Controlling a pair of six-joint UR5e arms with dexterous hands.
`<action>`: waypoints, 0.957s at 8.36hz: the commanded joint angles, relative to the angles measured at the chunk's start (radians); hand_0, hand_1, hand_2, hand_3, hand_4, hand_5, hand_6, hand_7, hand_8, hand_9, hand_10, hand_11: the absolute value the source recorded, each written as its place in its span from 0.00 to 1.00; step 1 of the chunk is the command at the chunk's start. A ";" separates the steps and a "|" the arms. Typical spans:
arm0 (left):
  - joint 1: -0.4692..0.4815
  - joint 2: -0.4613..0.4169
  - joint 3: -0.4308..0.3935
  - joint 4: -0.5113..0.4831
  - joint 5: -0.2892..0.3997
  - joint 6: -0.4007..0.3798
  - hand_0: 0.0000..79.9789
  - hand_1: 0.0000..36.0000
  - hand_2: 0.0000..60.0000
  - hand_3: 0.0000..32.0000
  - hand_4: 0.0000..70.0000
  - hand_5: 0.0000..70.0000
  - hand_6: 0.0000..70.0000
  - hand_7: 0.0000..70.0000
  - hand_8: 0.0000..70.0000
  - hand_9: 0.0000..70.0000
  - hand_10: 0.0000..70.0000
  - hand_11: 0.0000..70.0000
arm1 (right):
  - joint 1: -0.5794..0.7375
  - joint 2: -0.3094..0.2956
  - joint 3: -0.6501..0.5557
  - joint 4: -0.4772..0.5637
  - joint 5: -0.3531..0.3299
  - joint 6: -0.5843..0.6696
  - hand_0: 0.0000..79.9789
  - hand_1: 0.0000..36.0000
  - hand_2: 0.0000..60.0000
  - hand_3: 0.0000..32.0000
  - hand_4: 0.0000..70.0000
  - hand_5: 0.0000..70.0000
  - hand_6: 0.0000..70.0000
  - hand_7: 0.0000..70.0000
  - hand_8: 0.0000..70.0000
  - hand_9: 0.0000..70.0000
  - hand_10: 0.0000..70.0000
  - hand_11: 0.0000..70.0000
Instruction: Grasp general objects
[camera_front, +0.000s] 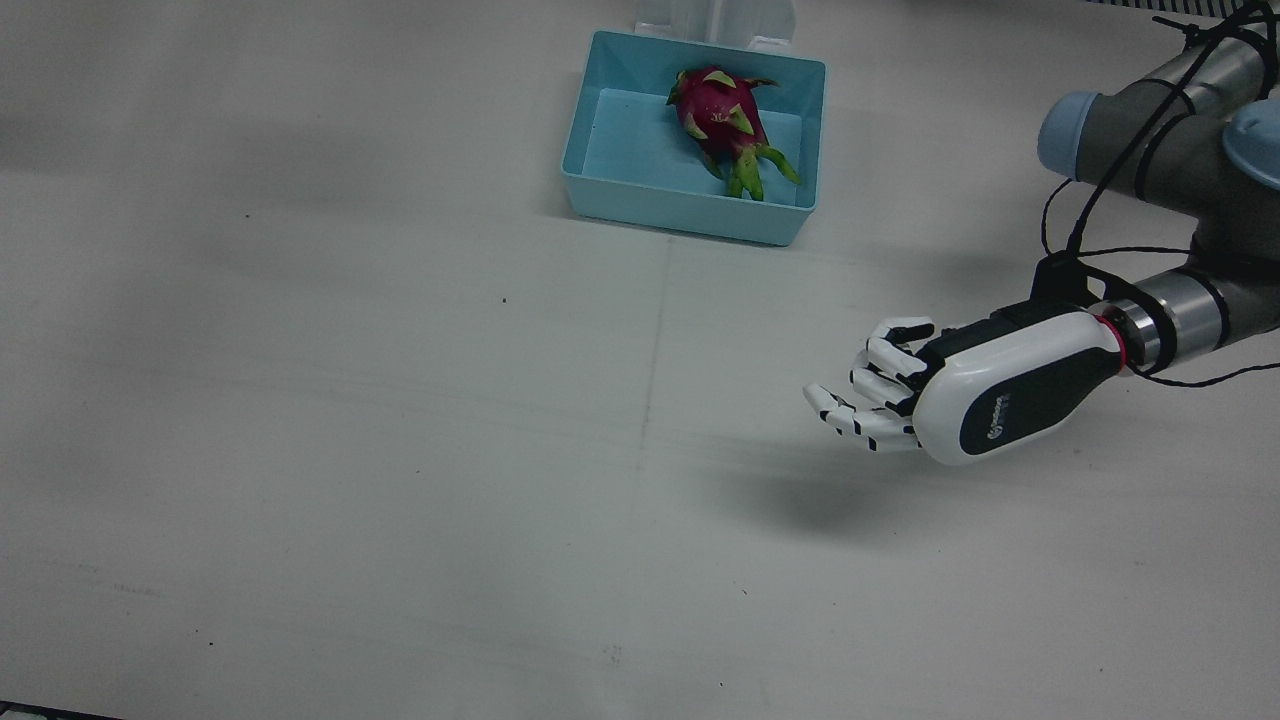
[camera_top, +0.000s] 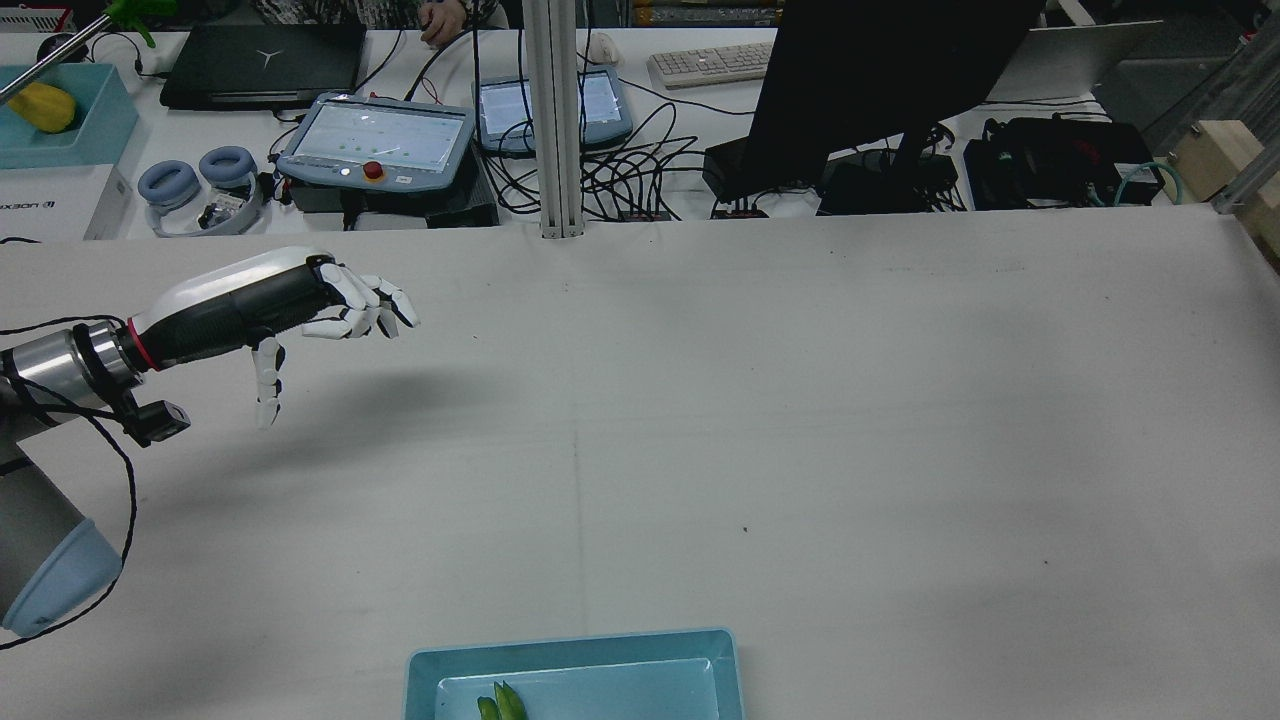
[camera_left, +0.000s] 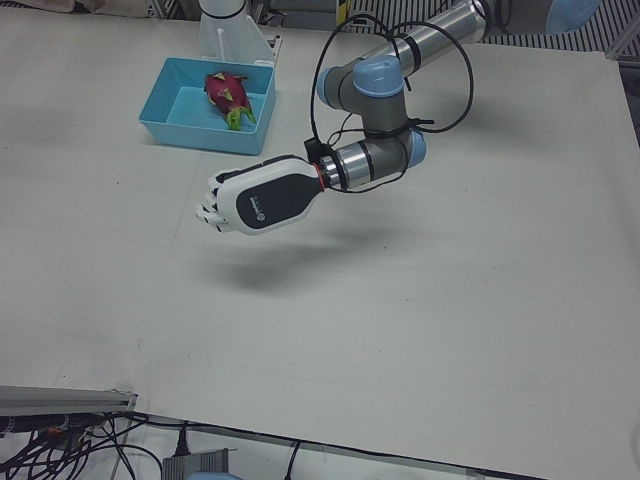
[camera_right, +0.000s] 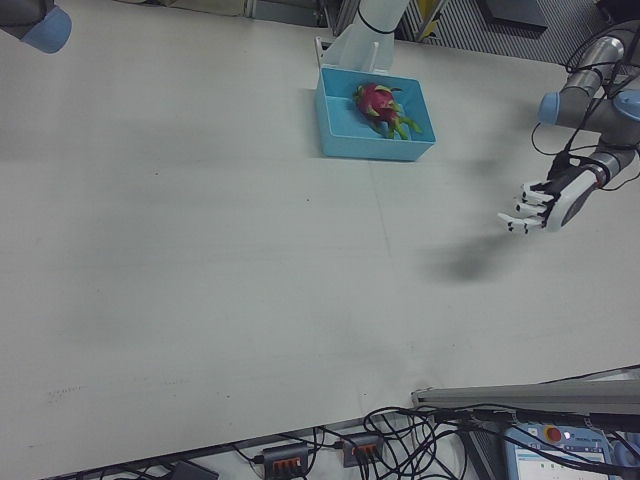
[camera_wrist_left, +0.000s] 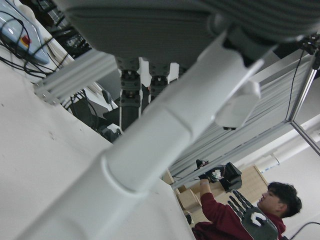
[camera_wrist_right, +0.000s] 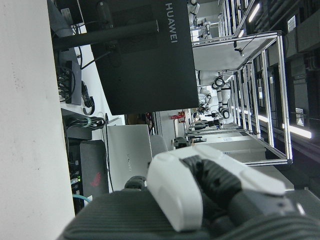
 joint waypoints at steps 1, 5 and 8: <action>-0.173 -0.003 0.220 -0.098 -0.007 0.003 1.00 1.00 1.00 0.00 1.00 1.00 1.00 1.00 0.36 0.43 0.46 0.71 | 0.000 0.000 0.000 0.000 0.000 0.000 0.00 0.00 0.00 0.00 0.00 0.00 0.00 0.00 0.00 0.00 0.00 0.00; -0.247 0.035 0.429 -0.218 -0.161 0.007 1.00 1.00 1.00 0.00 1.00 1.00 1.00 1.00 0.35 0.42 0.52 0.78 | 0.000 0.000 0.000 0.000 0.000 0.000 0.00 0.00 0.00 0.00 0.00 0.00 0.00 0.00 0.00 0.00 0.00 0.00; -0.270 0.125 0.435 -0.253 -0.273 0.007 1.00 1.00 1.00 0.00 1.00 1.00 1.00 1.00 0.30 0.37 0.52 0.79 | 0.000 0.000 0.000 0.000 0.000 0.000 0.00 0.00 0.00 0.00 0.00 0.00 0.00 0.00 0.00 0.00 0.00 0.00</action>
